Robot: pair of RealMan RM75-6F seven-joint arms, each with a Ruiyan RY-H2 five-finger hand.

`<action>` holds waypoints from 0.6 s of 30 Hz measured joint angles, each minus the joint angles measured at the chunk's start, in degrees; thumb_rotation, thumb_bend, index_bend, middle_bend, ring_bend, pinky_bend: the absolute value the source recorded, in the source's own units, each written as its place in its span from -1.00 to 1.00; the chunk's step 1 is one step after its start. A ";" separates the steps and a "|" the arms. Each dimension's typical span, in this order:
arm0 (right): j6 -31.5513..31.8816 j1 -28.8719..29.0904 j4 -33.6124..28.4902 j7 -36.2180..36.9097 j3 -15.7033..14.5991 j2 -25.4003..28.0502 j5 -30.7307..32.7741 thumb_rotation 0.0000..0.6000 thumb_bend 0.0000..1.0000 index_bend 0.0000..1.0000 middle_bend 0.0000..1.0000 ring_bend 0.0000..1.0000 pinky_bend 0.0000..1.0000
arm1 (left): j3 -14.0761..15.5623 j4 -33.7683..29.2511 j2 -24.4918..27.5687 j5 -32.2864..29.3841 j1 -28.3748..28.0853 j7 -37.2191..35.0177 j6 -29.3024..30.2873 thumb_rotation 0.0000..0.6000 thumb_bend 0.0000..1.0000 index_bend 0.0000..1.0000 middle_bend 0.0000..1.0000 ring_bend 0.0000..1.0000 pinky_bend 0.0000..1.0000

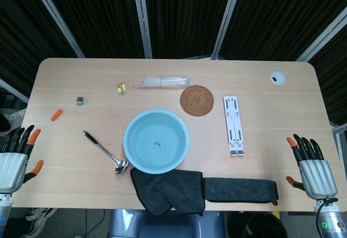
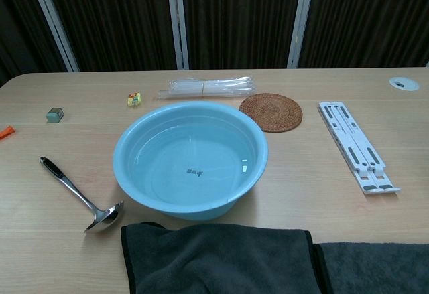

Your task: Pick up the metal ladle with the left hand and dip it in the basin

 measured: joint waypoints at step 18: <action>-0.48 0.00 0.33 1.86 0.18 0.74 0.62 1.00 -0.99 -1.00 -1.00 -1.00 -1.00 | -0.05 1.11 -0.60 -0.68 -3.83 2.16 -7.22 1.00 -0.36 -0.42 -1.00 -1.00 -1.00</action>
